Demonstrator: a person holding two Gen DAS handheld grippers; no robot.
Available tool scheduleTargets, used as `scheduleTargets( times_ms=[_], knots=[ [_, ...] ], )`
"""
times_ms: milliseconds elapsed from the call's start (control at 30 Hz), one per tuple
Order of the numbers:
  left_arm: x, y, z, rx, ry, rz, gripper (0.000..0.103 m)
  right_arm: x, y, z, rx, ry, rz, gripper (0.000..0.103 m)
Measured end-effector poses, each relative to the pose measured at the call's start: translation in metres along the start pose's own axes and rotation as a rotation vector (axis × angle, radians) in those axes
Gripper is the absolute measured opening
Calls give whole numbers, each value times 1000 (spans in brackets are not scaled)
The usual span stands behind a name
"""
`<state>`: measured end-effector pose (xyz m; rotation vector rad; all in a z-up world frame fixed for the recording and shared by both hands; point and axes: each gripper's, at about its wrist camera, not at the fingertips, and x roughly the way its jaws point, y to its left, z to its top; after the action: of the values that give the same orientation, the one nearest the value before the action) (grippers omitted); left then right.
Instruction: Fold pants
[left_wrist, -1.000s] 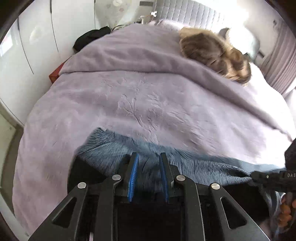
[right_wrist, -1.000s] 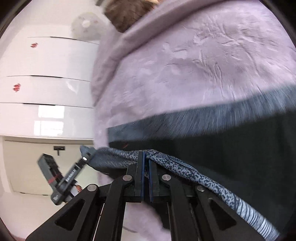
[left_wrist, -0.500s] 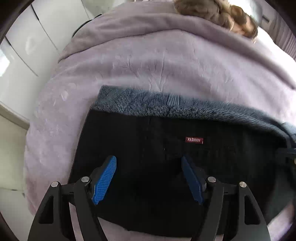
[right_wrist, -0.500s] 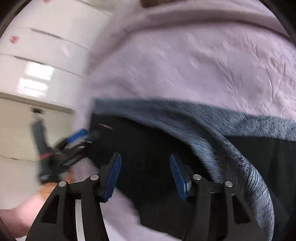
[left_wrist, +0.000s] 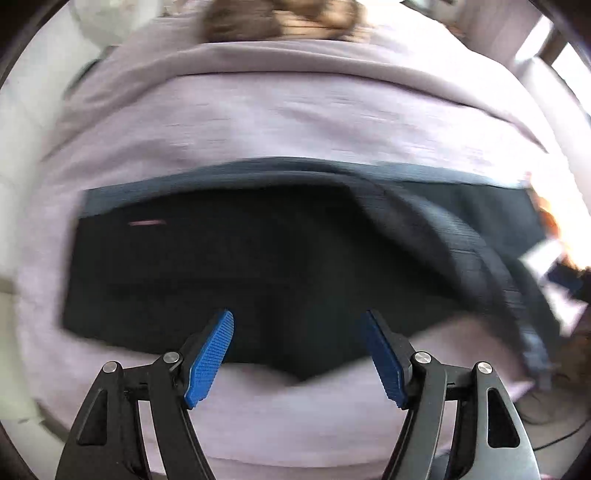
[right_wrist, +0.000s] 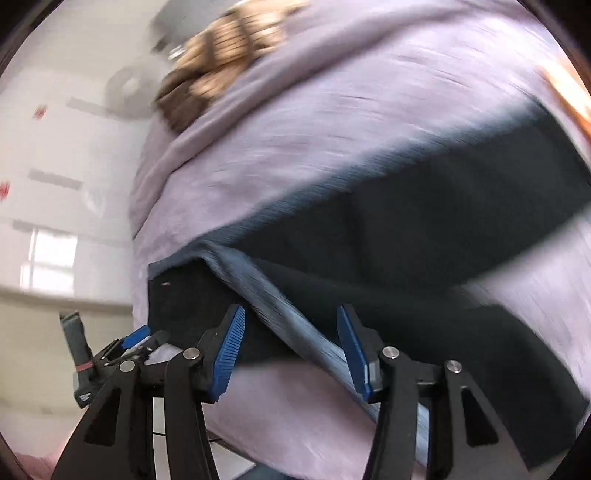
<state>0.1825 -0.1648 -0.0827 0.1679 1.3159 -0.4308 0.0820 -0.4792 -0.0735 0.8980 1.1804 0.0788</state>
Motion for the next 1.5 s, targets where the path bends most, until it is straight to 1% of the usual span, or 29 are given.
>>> scheduleTargets(
  times_ms=[133, 167, 200, 267, 333, 400, 467, 533, 567, 600, 633, 667, 700, 767, 833, 900, 933, 967, 1033, 1067, 1167, 1200, 1267, 1300, 1333, 1367, 1400, 1467, 1500],
  knots=[
    [26, -70, 5, 76, 65, -152, 73, -42, -75, -48, 181, -33, -99, 56],
    [31, -83, 5, 103, 64, -157, 73, -54, -94, -61, 234, -48, -109, 56],
    [38, -94, 5, 137, 59, -140, 73, -66, -113, -80, 299, -70, -123, 56],
    [49, -113, 4, 197, 55, -112, 73, -78, -137, -103, 358, -97, -159, 56],
    [60, -118, 2, 215, 70, -98, 73, -75, -143, -119, 401, -123, -173, 56],
    [65, -117, -4, 213, 81, -83, 73, -73, -158, -140, 473, -137, -147, 56],
    [61, -115, -11, 226, 65, -68, 73, -67, -161, -154, 507, -138, -127, 56],
    [59, -115, -15, 241, 51, -41, 73, -62, -168, -168, 535, -145, -86, 56],
    [61, -110, -18, 241, 50, -38, 73, -61, -174, -174, 551, -143, -49, 56],
    [62, -109, -18, 243, 54, -30, 73, -56, -178, -177, 571, -132, -6, 53],
    [63, -110, -19, 247, 54, -18, 73, -53, -182, -179, 583, -127, 22, 42],
    [64, -110, -19, 246, 47, -5, 73, -50, -182, -179, 583, -127, 41, 8],
    [63, -110, -19, 241, 42, -1, 73, -54, -178, -177, 569, -146, 65, 7],
    [61, -108, -19, 216, 41, 2, 73, -70, -167, -167, 536, -201, 114, 7],
    [65, -109, -16, 186, 50, 17, 73, -87, -154, -140, 478, -226, 154, 7],
    [65, -110, -13, 157, 55, 42, 73, -103, -143, -99, 383, -227, 157, 7],
    [64, -112, -11, 150, 49, 53, 73, -110, -139, -73, 336, -222, 160, 7],
    [60, -113, -8, 137, 40, 70, 73, -114, -137, -55, 308, -220, 168, 7],
    [54, -114, 1, 88, 32, 93, 73, -122, -133, -2, 232, -226, 172, 7],
    [52, -114, 6, 65, 28, 92, 73, -124, -133, 31, 194, -230, 163, 7],
    [52, -120, 27, 30, -10, 115, 73, -122, -142, 94, 132, -228, 123, 7],
    [57, -122, 35, 25, -12, 133, 73, -112, -145, 120, 93, -209, 74, 7],
    [72, -125, 49, 1, 12, 175, 73, -83, -149, 155, 16, -111, 2, 13],
    [77, -125, 54, -19, 15, 184, 73, -66, -151, 166, -17, -46, -82, 17],
    [80, -125, 58, -35, 16, 188, 73, -56, -150, 170, -53, -7, -127, 18],
    [82, -125, 59, -49, 19, 191, 73, -52, -150, 168, -92, 8, -142, 19],
    [85, -124, 60, -63, 22, 195, 73, -51, -149, 164, -123, 7, -156, 28],
    [90, -125, 60, -74, 27, 209, 73, -56, -154, 156, -155, -22, -214, 35],
    [93, -126, 60, -74, 32, 216, 73, -59, -160, 151, -164, -34, -234, 36]
  ],
)
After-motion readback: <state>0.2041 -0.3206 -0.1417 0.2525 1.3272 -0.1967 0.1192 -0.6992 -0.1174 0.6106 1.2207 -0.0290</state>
